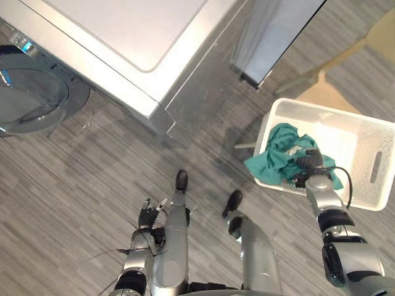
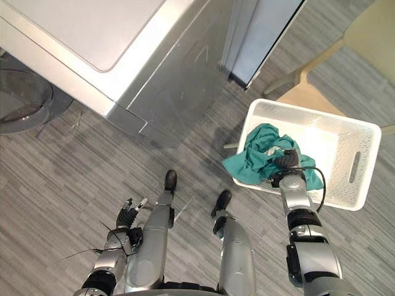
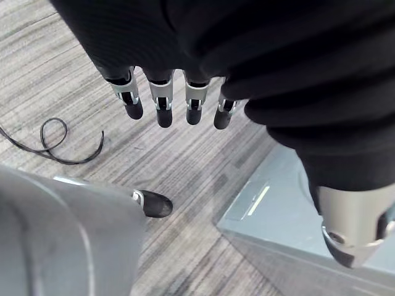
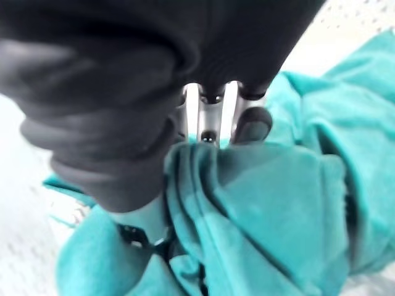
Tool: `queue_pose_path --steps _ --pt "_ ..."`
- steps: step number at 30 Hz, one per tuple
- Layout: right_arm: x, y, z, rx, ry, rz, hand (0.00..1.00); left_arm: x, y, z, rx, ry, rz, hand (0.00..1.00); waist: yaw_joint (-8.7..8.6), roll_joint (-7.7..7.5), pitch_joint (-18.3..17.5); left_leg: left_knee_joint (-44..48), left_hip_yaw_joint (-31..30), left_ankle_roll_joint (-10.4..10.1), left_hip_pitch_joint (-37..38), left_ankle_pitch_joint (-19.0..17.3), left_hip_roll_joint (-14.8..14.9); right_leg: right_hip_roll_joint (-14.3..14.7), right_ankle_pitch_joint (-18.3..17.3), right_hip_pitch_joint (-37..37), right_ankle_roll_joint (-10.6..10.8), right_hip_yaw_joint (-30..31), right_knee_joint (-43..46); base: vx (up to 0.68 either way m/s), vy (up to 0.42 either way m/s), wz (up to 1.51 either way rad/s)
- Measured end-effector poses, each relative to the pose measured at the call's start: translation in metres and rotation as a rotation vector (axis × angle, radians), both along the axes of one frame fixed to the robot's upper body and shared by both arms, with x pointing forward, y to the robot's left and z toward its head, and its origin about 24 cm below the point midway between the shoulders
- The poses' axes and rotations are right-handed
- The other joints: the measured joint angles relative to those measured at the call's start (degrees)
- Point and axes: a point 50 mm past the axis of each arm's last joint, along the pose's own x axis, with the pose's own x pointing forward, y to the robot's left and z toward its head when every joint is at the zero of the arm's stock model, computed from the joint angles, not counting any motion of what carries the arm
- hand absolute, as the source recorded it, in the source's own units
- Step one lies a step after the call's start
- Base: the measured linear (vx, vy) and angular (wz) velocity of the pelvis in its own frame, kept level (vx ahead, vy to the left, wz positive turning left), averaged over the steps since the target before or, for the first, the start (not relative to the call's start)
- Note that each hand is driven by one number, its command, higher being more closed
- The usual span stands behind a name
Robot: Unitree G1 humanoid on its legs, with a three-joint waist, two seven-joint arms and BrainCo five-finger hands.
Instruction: Pick up the laundry basket with both hands and put the clothes into the washing machine.
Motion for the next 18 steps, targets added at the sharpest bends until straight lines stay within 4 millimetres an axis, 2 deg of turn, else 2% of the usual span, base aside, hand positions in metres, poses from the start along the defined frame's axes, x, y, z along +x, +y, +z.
queue_pose_path --steps 2,4,7,11,14,16,17,18 --pt "-0.01 -0.005 -0.003 0.075 -0.048 -0.057 1.0 -0.006 0.004 -0.005 -0.05 0.018 0.051 0.0 0.02 -0.7 -1.05 -0.25 0.14 -0.01 1.92 -0.26 -0.02 -0.06 -0.37 1.87 0.45 -0.01 -0.04 0.0 0.0 0.0" --pt "-0.025 -0.006 -0.01 0.117 -0.074 -0.095 1.0 -0.024 0.01 -0.016 -0.106 0.062 0.131 0.0 -0.03 -1.41 -4.44 -1.71 0.75 0.05 4.35 -0.29 -0.14 -0.13 -0.43 3.87 0.51 0.12 -0.96 0.02 0.006 -0.01" --pt "-0.046 -0.008 -0.013 0.119 -0.111 -0.125 1.0 -0.051 0.018 -0.028 -0.178 0.11 0.241 0.0 -0.14 -1.35 -8.81 -5.4 1.81 0.13 8.68 -0.23 -0.74 -0.74 -0.74 6.71 0.97 0.22 -2.02 0.07 0.025 0.01" --pt "-0.077 -0.02 -0.007 0.086 -0.161 -0.207 1.0 -0.067 0.037 -0.025 -0.243 0.067 0.423 0.0 -0.12 -1.11 -13.03 -8.59 2.98 0.28 13.4 -0.07 -1.5 -1.61 -1.64 10.58 1.84 -0.27 -2.91 0.11 0.02 0.11" --pt "-0.097 -0.026 0.004 0.062 -0.23 -0.279 1.0 -0.067 0.056 -0.006 -0.273 -0.07 0.589 0.0 -0.37 -0.55 -16.22 -8.89 3.03 0.29 16.18 -0.05 -2.09 -2.26 -1.91 13.81 2.13 -0.63 -3.88 0.15 0.015 0.09" --pt "-0.103 -0.024 0.012 0.055 -0.282 -0.296 1.0 -0.059 0.068 0.018 -0.242 -0.193 0.624 0.0 -0.64 -0.21 -18.04 -8.93 3.1 0.45 17.42 -0.18 -2.69 -2.67 -2.24 15.21 2.6 -0.63 -4.16 0.09 0.016 0.03" --pt "-0.102 -0.019 0.022 0.047 -0.338 -0.293 1.0 -0.049 0.078 0.042 -0.197 -0.308 0.624 0.0 -1.12 0.59 -19.03 -9.03 3.41 0.9 18.71 -0.54 -2.77 -2.78 -2.28 16.42 2.67 -0.59 -4.9 0.07 0.012 -0.01" --pt "-0.102 -0.015 0.026 0.046 -0.36 -0.283 1.0 -0.046 0.082 0.052 -0.164 -0.345 0.623 0.0 -1.37 0.89 -19.43 -9.1 3.67 0.94 19.27 -0.64 -2.79 -2.77 -2.25 16.93 2.71 -0.46 -5.23 0.05 0.008 -0.09"
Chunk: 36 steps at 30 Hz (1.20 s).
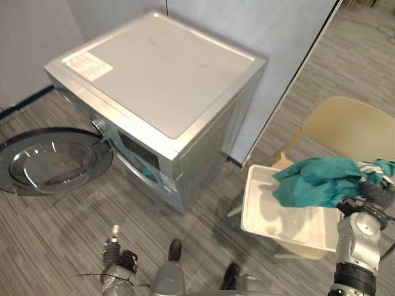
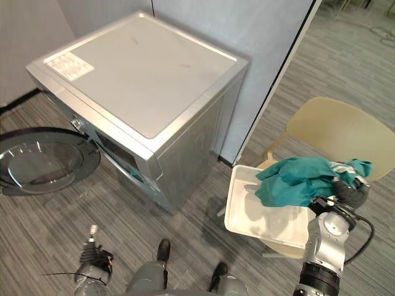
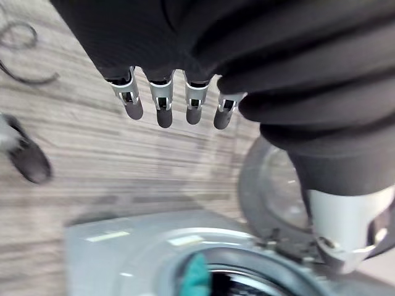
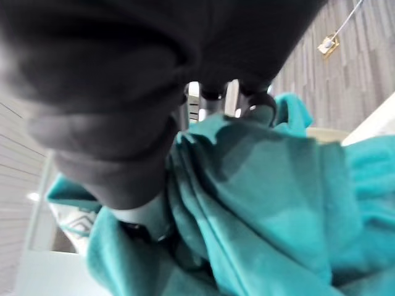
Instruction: Pick up the laundry basket with both hands and put the clothes into the washing machine.
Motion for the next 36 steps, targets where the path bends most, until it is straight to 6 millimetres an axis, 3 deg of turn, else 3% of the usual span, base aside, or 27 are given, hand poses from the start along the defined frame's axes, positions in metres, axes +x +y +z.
queue_pose_path --steps 4,8,9,12,14,16,17,19,22,25,29,36 --pt "0.003 0.022 0.025 -0.054 -0.131 0.056 1.0 0.021 0.007 0.078 0.461 -0.072 -0.014 0.0 -0.77 2.1 -2.97 -0.97 1.29 0.05 3.15 -0.69 -0.11 0.79 0.87 2.83 0.41 1.48 -2.58 0.04 0.007 -0.19" --pt "0.012 0.038 0.041 -0.102 -0.196 0.126 1.0 0.039 -0.001 0.131 0.692 -0.202 -0.034 0.0 -1.79 2.52 -3.68 -1.31 2.24 -0.08 5.16 -0.9 -0.06 1.51 1.73 4.34 0.31 3.05 -4.09 0.01 0.01 -0.22" --pt "0.015 0.043 0.048 -0.114 -0.231 0.156 1.0 0.047 -0.01 0.149 0.744 -0.281 -0.07 0.0 -1.84 2.48 -3.87 -1.35 2.94 -0.08 5.83 -1.15 0.13 1.83 2.11 4.57 0.24 4.08 -4.63 -0.02 -0.004 -0.33" --pt "0.023 0.052 0.068 -0.143 -0.332 0.246 1.0 0.062 -0.04 0.18 0.802 -0.479 -0.196 0.0 -2.36 2.77 -4.56 -1.64 4.34 0.09 6.62 -1.28 0.05 1.99 3.2 4.63 0.33 6.06 -5.62 -0.03 0.017 -0.34" --pt "0.029 0.058 0.08 -0.167 -0.39 0.302 1.0 0.069 -0.057 0.192 0.813 -0.58 -0.286 0.0 -3.12 2.99 -4.9 -1.68 4.99 0.17 6.89 -1.33 -0.08 1.99 3.96 4.76 0.54 6.81 -6.46 -0.02 0.037 -0.23" --pt "0.038 0.07 0.097 -0.192 -0.461 0.386 1.0 0.082 -0.09 0.205 0.773 -0.721 -0.465 0.0 -4.16 2.96 -4.96 -1.75 5.64 0.26 8.0 -1.41 -0.2 2.08 4.97 5.92 0.59 7.83 -7.87 -0.03 0.028 -0.23" --pt "0.039 0.074 0.1 -0.19 -0.483 0.413 1.0 0.085 -0.1 0.207 0.742 -0.759 -0.521 0.0 -4.45 2.93 -4.97 -1.76 5.72 0.36 8.29 -1.49 -0.22 2.11 5.15 6.15 0.66 8.08 -8.1 -0.04 0.018 -0.17" --pt "0.04 0.086 0.108 -0.164 -0.567 0.51 1.0 0.096 -0.141 0.207 0.626 -0.861 -0.764 0.0 -5.12 2.98 -5.02 -1.77 5.94 0.34 8.71 -1.64 -0.36 2.07 5.51 6.6 0.76 8.48 -8.69 -0.05 0.019 -0.11" --pt "0.042 0.096 0.109 -0.131 -0.595 0.594 1.0 0.107 -0.178 0.202 0.543 -0.887 -0.971 0.0 -5.68 2.98 -5.02 -1.84 6.25 0.3 8.77 -1.66 -0.38 2.11 5.89 6.46 0.4 9.07 -8.96 -0.05 0.01 -0.1" --pt "0.048 0.114 0.105 -0.027 -0.632 0.747 1.0 0.132 -0.215 0.178 0.346 -0.795 -1.149 0.0 -7.59 3.11 -5.09 -2.28 6.23 0.4 8.78 -1.56 -0.65 2.09 6.68 6.5 0.54 9.65 -9.83 -0.03 0.01 -0.05" --pt "0.054 0.124 0.098 0.062 -0.639 0.845 1.0 0.147 -0.24 0.161 0.264 -0.671 -1.256 0.0 -8.93 3.19 -5.15 -2.97 6.59 0.65 9.34 -1.36 -1.01 1.9 7.12 6.48 0.98 10.22 -9.87 0.0 0.014 -0.09" --pt "0.059 0.138 0.085 0.148 -0.612 0.955 1.0 0.16 -0.263 0.18 0.318 -0.682 -1.333 0.0 -10.06 3.21 -5.16 -3.19 6.97 0.67 9.9 -1.35 -1.04 2.01 7.12 6.46 1.02 11.46 -9.92 0.02 -0.002 -0.06"
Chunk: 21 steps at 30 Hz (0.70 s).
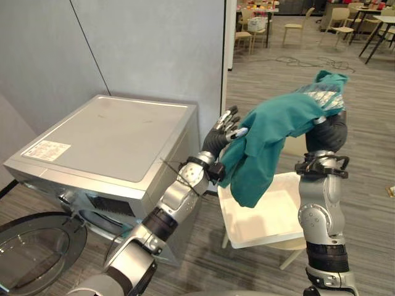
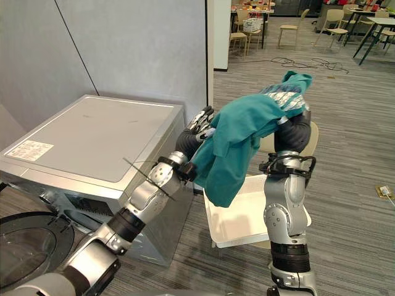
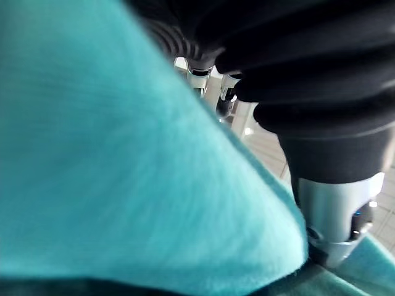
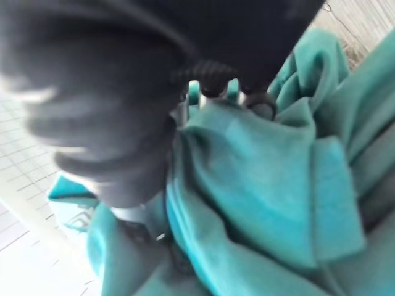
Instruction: Pick up the laundry basket with both hands and put the clothes into the washing machine.
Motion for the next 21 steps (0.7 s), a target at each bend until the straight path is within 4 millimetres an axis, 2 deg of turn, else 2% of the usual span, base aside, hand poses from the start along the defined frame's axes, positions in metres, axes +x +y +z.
queue_pose_path --steps 7,12,13,21 --pt "0.0 0.007 -0.001 -0.007 0.0 0.054 1.0 0.001 -0.001 -0.005 0.03 0.018 0.007 0.0 -1.38 -0.07 0.01 -0.68 1.36 -0.04 1.01 -0.12 0.09 0.19 0.18 -0.1 -0.01 1.89 -0.83 -0.01 -0.001 -0.13" --pt "-0.001 0.012 -0.007 -0.003 0.02 0.077 1.0 0.002 -0.011 0.01 0.021 -0.017 -0.026 0.0 -1.24 -0.1 0.03 -0.67 1.54 0.0 1.0 -0.12 0.05 0.22 0.41 -0.1 0.17 2.01 -0.79 0.0 0.0 -0.02" --pt "-0.001 0.013 -0.009 -0.002 0.03 0.08 1.0 0.002 -0.015 0.013 0.019 -0.027 -0.036 1.0 -1.24 -0.1 0.03 -0.67 1.52 0.0 1.0 -0.12 0.05 0.22 0.4 -0.08 0.17 1.99 -0.79 0.0 0.0 0.0" --pt "-0.002 0.013 -0.011 0.021 0.027 0.08 1.0 -0.009 -0.035 0.01 0.052 -0.026 -0.12 1.0 -1.27 -0.1 0.02 -0.68 1.46 0.03 0.98 -0.11 0.05 0.21 0.41 0.13 0.2 1.68 -0.77 0.0 0.0 0.0"
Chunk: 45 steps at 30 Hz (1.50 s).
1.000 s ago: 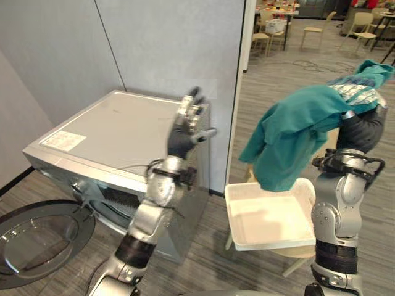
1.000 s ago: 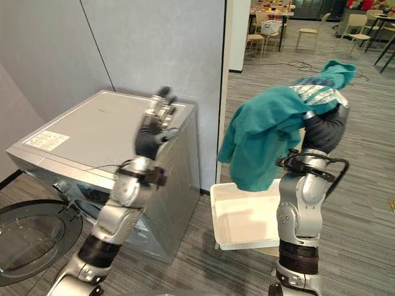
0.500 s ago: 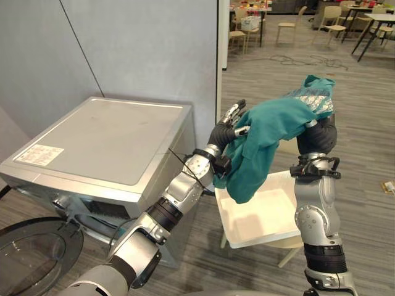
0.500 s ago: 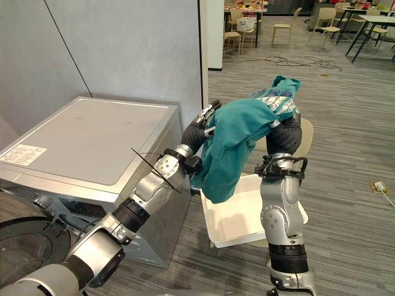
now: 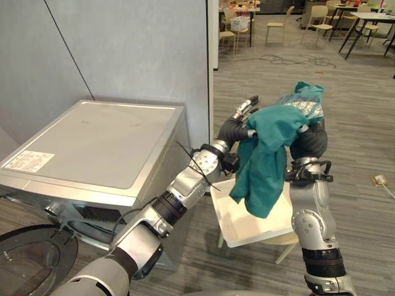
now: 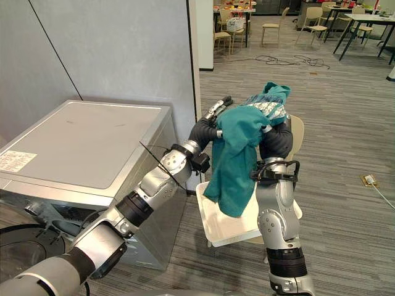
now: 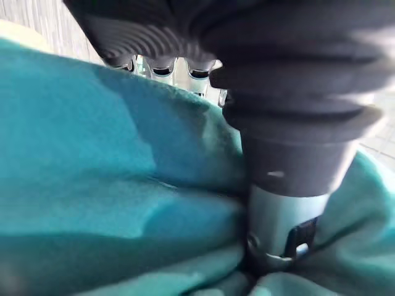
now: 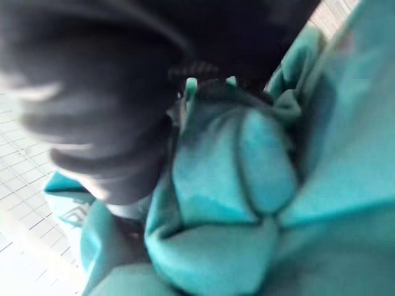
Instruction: Pick up the laundry basket with both hands and put the clothes into the washing machine.
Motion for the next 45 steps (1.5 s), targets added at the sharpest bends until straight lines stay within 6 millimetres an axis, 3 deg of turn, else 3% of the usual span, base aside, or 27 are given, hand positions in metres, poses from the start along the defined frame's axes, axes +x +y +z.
queue_pose_path --steps 15,16,23,26,27,28,30,31,32,35,36,38,40,41,43,45 --pt "-0.004 -0.006 -0.009 0.056 0.042 -0.043 1.0 -0.012 -0.02 -0.005 0.022 0.001 -0.095 1.0 -0.03 -0.14 -0.03 0.08 -0.99 0.02 0.1 0.03 -0.02 -0.09 -0.04 0.83 0.04 -0.65 -0.05 0.0 -0.002 0.03" --pt "-0.004 -0.007 -0.009 0.056 0.043 -0.044 0.0 -0.012 -0.02 -0.005 0.023 0.001 -0.095 1.0 -0.04 -0.19 -0.04 0.07 -0.95 0.02 0.16 0.03 -0.02 -0.08 -0.04 0.84 0.03 -0.58 -0.09 0.0 0.0 0.0" --pt "-0.009 -0.016 -0.023 0.035 0.091 -0.059 0.0 -0.007 -0.005 0.0 0.058 -0.055 -0.068 1.0 0.08 -0.68 -0.07 -0.04 -0.62 -0.01 0.58 0.0 -0.01 0.0 -0.02 0.82 0.04 -0.3 -0.33 0.0 0.0 -0.02" --pt "-0.024 -0.039 -0.04 0.029 0.156 -0.14 0.0 -0.002 0.025 0.014 -0.034 -0.087 0.023 1.0 -0.01 -0.65 -0.07 -0.02 -0.59 -0.02 0.59 -0.01 0.02 0.07 -0.02 0.79 0.04 -0.22 -0.33 0.0 0.0 0.0" --pt "-0.03 -0.051 -0.044 0.034 0.171 -0.194 0.0 -0.003 0.04 0.017 -0.079 -0.094 0.065 1.0 -0.05 -0.63 -0.08 -0.02 -0.59 -0.02 0.59 -0.02 0.07 0.12 -0.02 0.77 0.04 -0.17 -0.34 0.0 0.0 -0.04" --pt "-0.044 -0.078 -0.049 0.053 0.189 -0.316 0.0 -0.008 0.073 0.016 -0.17 -0.092 0.156 1.0 -0.09 -0.54 -0.12 0.01 -0.6 -0.07 0.61 -0.12 0.15 0.23 -0.03 0.77 0.03 -0.09 -0.45 0.0 0.0 -0.05" --pt "-0.061 -0.101 -0.055 0.079 0.206 -0.441 0.0 -0.018 0.111 0.008 -0.268 -0.068 0.252 1.0 -0.16 -0.46 -0.15 0.04 -0.6 -0.18 0.6 -0.32 0.31 0.4 -0.05 0.79 0.02 -0.05 -0.59 0.0 0.0 -0.04" --pt "-0.082 -0.122 -0.064 0.108 0.24 -0.569 0.0 -0.036 0.151 -0.007 -0.337 -0.04 0.385 1.0 -0.13 -0.45 -0.15 0.05 -0.59 -0.53 0.6 -0.67 0.48 0.59 -0.19 0.82 0.0 -0.04 -0.91 0.0 0.0 0.0" --pt "-0.097 -0.133 -0.069 0.118 0.261 -0.645 0.0 -0.049 0.172 -0.018 -0.354 -0.021 0.463 1.0 -0.02 -0.49 -0.13 0.04 -0.61 -0.91 0.58 -1.06 0.58 0.67 -0.37 0.82 -0.09 -0.06 -1.05 0.0 0.0 0.0" --pt "-0.131 -0.15 -0.082 0.1 0.339 -0.806 0.0 -0.081 0.211 -0.042 -0.364 0.041 0.621 1.0 0.21 -0.5 -0.12 0.03 -0.66 -1.0 0.5 -1.57 0.63 0.68 -0.76 0.85 -0.4 -0.19 -1.1 0.01 -0.001 0.02" --pt "-0.151 -0.155 -0.093 0.066 0.411 -0.878 0.0 -0.099 0.226 -0.055 -0.366 0.075 0.687 1.0 0.43 -0.48 -0.11 0.03 -0.78 -1.04 0.38 -1.7 0.59 0.6 -0.81 0.86 -0.43 -0.4 -1.06 0.02 0.001 0.06" --pt "-0.172 -0.158 -0.107 0.03 0.514 -0.949 0.0 -0.115 0.231 -0.065 -0.357 0.112 0.708 1.0 0.9 -0.49 -0.12 0.06 -0.86 -0.94 0.29 -1.76 0.58 0.53 -0.9 0.86 -0.48 -0.57 -0.91 0.03 0.002 0.05" --pt "-0.208 -0.161 -0.149 0.069 0.741 -1.032 0.0 -0.134 0.228 -0.08 -0.35 0.171 0.693 1.0 1.53 -0.6 -0.18 0.35 -1.19 -0.84 0.07 -1.9 0.81 0.41 -1.2 0.95 -0.41 -1.35 -0.56 0.04 -0.011 0.09" --pt "-0.216 -0.158 -0.162 0.109 0.794 -1.037 0.0 -0.138 0.227 -0.084 -0.353 0.191 0.693 1.0 1.53 -0.57 -0.17 0.53 -1.37 -0.77 -0.04 -1.93 0.93 0.34 -1.31 1.07 -0.27 -1.8 -0.2 0.04 -0.025 0.2" --pt "-0.251 -0.141 -0.212 0.284 1.008 -1.01 0.0 -0.158 0.223 -0.106 -0.37 0.295 0.714 1.0 1.5 -0.47 -0.08 1.49 -1.5 -0.65 -0.25 -2.37 1.09 0.01 -2.61 1.94 -0.21 -3.14 1.32 0.01 -0.024 0.26" --pt "-0.273 -0.128 -0.237 0.384 1.127 -1.001 0.0 -0.169 0.222 -0.124 -0.371 0.38 0.74 1.0 1.83 -0.12 -0.13 2.52 -1.97 -0.71 -0.32 -3.62 1.11 -0.22 -3.67 2.39 -0.06 -3.83 2.31 -0.01 -0.01 0.22"
